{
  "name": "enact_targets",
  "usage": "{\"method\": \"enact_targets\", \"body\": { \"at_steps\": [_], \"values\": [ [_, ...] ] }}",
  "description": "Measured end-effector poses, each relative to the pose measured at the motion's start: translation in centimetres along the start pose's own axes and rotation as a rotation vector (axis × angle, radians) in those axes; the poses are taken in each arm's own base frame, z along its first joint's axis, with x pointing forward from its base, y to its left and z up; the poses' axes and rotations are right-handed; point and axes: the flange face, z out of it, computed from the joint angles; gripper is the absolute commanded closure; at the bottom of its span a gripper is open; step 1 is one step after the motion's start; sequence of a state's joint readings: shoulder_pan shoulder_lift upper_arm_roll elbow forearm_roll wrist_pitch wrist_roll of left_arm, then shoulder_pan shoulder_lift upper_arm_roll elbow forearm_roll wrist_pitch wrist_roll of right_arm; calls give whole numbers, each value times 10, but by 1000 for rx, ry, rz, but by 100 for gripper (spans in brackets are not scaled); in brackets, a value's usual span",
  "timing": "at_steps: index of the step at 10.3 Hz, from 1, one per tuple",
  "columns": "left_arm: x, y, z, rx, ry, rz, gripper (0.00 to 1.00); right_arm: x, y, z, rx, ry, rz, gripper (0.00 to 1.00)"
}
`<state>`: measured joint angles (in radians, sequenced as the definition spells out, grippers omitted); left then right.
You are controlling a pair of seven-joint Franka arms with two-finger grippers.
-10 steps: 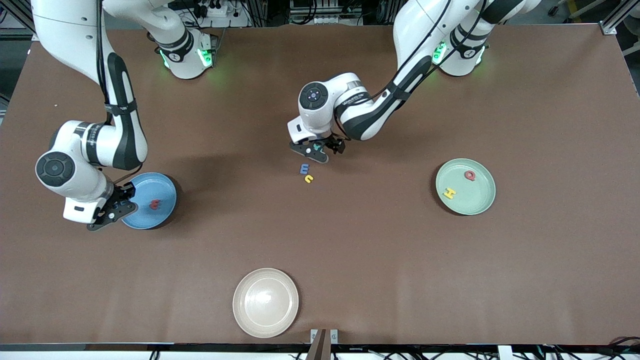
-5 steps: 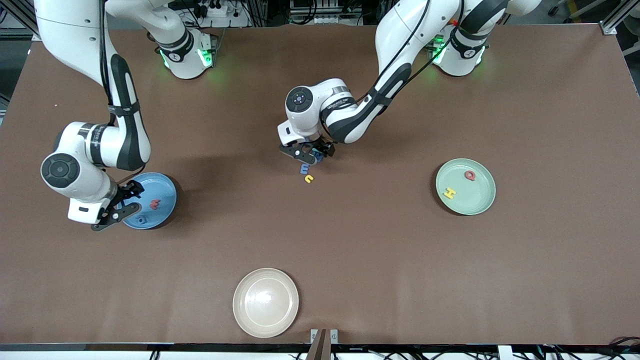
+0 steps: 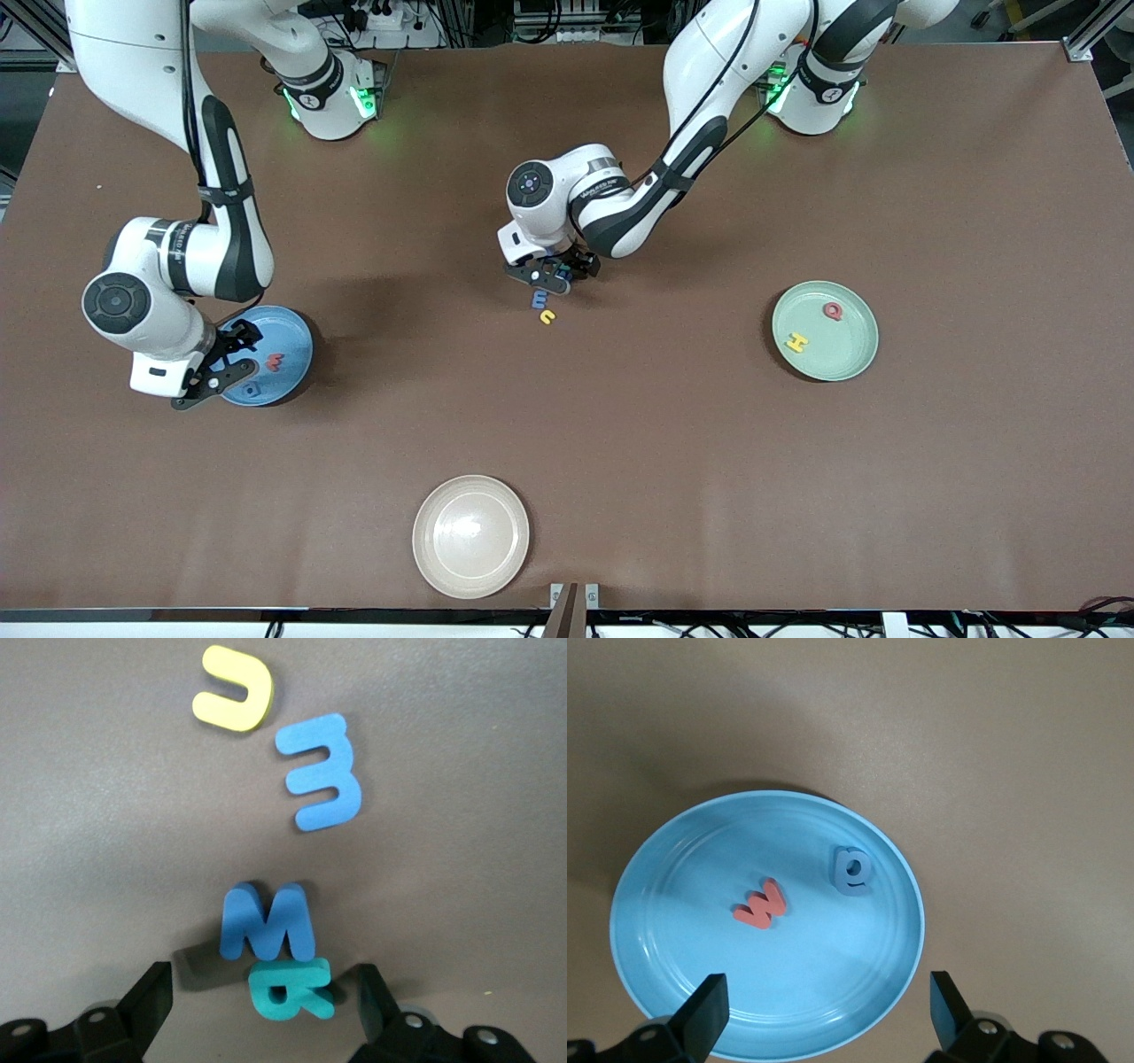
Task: Sort upper and lower case letters into plates
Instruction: 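Release the blue e with the right gripper while the left gripper grasps the teal R, then carry the teal R into the green plate and open the left gripper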
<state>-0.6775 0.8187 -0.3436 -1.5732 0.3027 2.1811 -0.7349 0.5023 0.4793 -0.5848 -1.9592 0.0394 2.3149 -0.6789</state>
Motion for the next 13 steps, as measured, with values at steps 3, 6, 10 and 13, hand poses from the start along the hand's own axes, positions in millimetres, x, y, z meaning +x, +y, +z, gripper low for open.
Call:
{"method": "enact_targets", "body": {
  "at_steps": [3,6,10,13],
  "values": [
    [-2,5,-3,3,-1,-26,42,0,-1,0,0,0,-1,0],
    [-3,6,-3,3,-1,-25,54,3,-4,0,2,1,-8,0],
    [-2,6,-6,6,-2,-26,83,7,-10,0,6,4,-18,0],
    [-1,5,-9,5,1,-41,83,16,-21,0,12,9,-13,0]
  ]
}}
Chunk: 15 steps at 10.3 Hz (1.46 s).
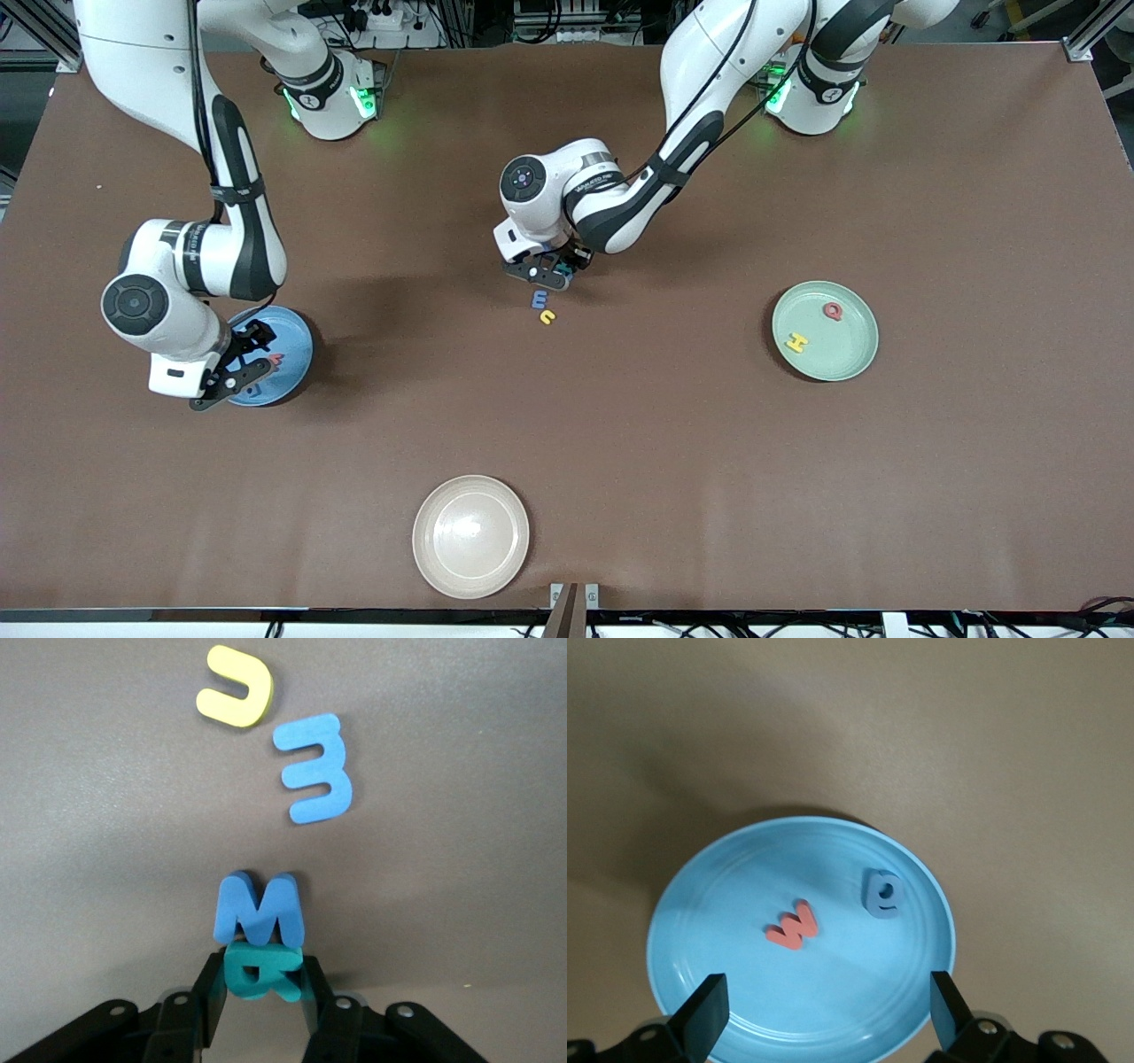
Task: Sort upper and lower case letters into plates
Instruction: 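Carry the teal R into the green plate and open the left gripper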
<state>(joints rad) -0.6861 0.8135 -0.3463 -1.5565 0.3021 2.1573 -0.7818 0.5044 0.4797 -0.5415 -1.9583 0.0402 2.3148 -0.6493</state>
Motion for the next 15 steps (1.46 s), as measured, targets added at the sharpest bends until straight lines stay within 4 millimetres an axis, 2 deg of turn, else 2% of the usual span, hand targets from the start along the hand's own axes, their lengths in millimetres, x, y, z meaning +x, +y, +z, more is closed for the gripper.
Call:
{"method": "enact_targets", "body": {
  "at_steps": [2,4,5,6,7,9,12,14,15],
  "values": [
    [3,-6,-3,13,-19,-17,83,14,-19,-2,20,0,19,0],
    [2,-12,-11,41,-45,-26,85,35,-40,-15,49,25,28,0],
    [1,-15,-17,55,-53,-29,90,49,-53,-24,61,50,29,0],
    [3,-24,-23,69,-64,-20,90,63,-67,-34,64,71,31,0],
    [11,-41,-31,78,-79,3,90,71,-79,-41,64,78,30,0],
    [35,-104,-55,79,-124,54,91,79,-92,-47,64,81,20,0],
    [66,-225,-76,68,-202,108,93,91,-105,-61,60,96,-3,0],
    [66,-311,-77,52,-249,100,96,98,-115,-75,73,75,-20,0],
    [57,-352,-71,59,-272,75,98,100,-119,-82,78,69,-20,0]
  ]
}}
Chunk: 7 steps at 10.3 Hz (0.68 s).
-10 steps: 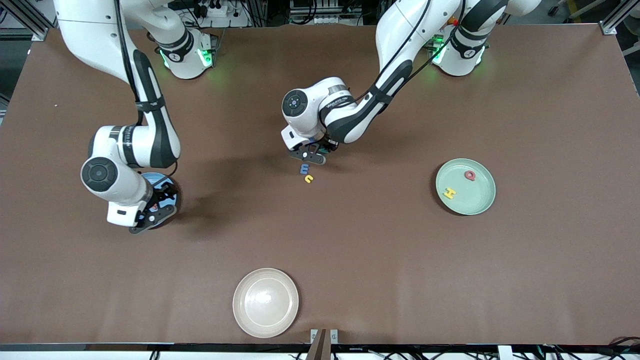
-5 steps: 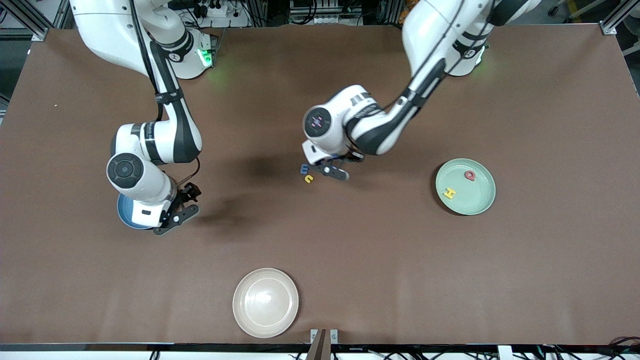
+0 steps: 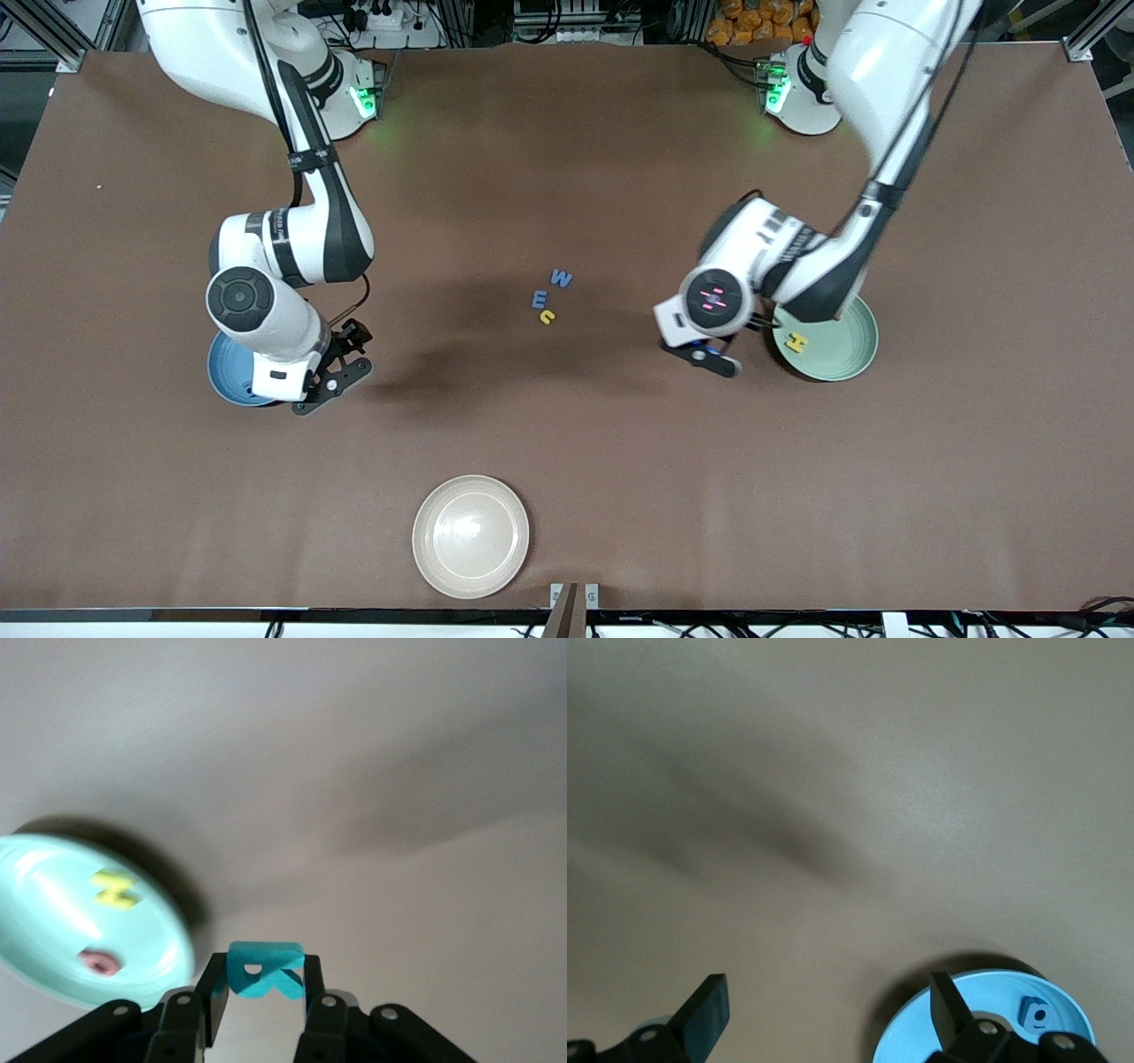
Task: Sort upper and lower case letters into plates
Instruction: 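Carry the teal R into the green plate and open the left gripper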
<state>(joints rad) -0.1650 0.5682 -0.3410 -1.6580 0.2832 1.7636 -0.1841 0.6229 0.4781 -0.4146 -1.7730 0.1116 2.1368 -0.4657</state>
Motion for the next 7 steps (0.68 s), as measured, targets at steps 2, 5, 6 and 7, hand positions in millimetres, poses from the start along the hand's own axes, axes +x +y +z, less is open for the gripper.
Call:
{"method": "enact_targets", "body": {
  "at_steps": [2,5,6,7],
  "values": [
    [-29,-57,24,11,-3,-55,95,5,-5,-9,0,3,7,0],
    [-67,-141,75,-46,62,-66,78,8,-7,-18,9,-13,7,0],
    [-74,-163,89,-67,77,-78,78,8,-7,-19,10,-14,7,0],
    [-76,-171,98,-77,92,-81,78,8,-7,-19,10,-14,6,0]
  ]
}}
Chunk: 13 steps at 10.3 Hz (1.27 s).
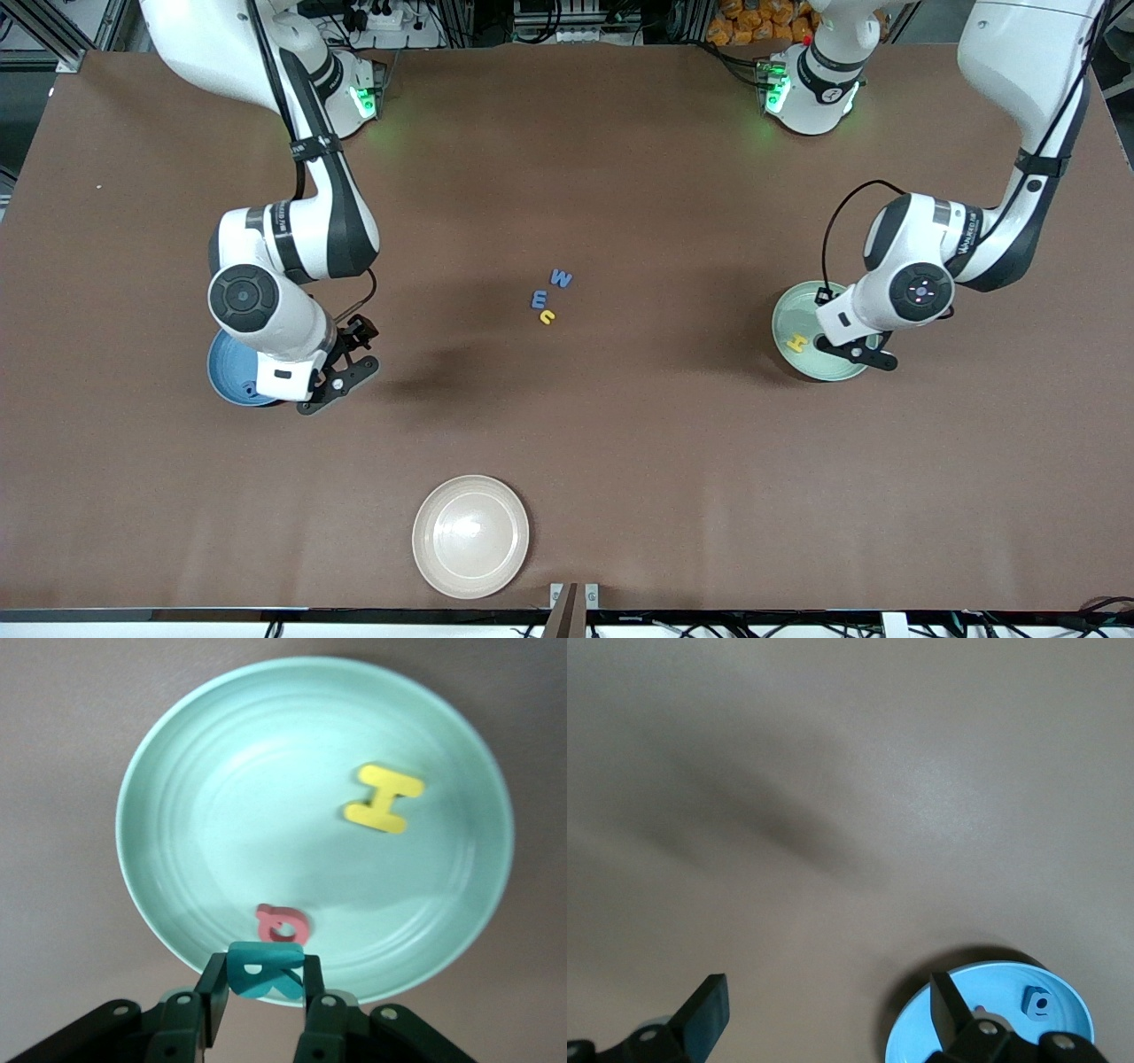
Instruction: Sort upper and lower case letters into plates
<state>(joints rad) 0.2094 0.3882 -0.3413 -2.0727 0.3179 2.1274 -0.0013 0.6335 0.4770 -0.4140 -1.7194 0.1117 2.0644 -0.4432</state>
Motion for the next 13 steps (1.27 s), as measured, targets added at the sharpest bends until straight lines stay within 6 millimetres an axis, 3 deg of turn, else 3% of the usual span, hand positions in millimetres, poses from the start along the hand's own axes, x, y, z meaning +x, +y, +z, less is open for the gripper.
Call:
{"method": "enact_targets", "body": {
  "at_steps": [2,4,6,7,9,11,13],
  "values": [
    [7,13,9,-13,33,11,75,4,-9,-1,11,6,1,0],
    [17,38,20,-27,50,-31,37,13,-37,-2,57,23,45,0],
    [21,56,27,-31,50,-45,25,26,-82,-3,90,24,126,0],
    [22,55,27,-32,51,-48,14,32,-111,-3,99,18,165,0],
    [23,52,24,-32,58,-54,13,41,-173,2,95,-2,216,0],
    [22,61,2,-31,73,-45,3,46,-228,19,74,-11,270,0],
    [16,91,-35,-74,93,-41,0,40,-263,52,79,-2,335,0]
  ]
}}
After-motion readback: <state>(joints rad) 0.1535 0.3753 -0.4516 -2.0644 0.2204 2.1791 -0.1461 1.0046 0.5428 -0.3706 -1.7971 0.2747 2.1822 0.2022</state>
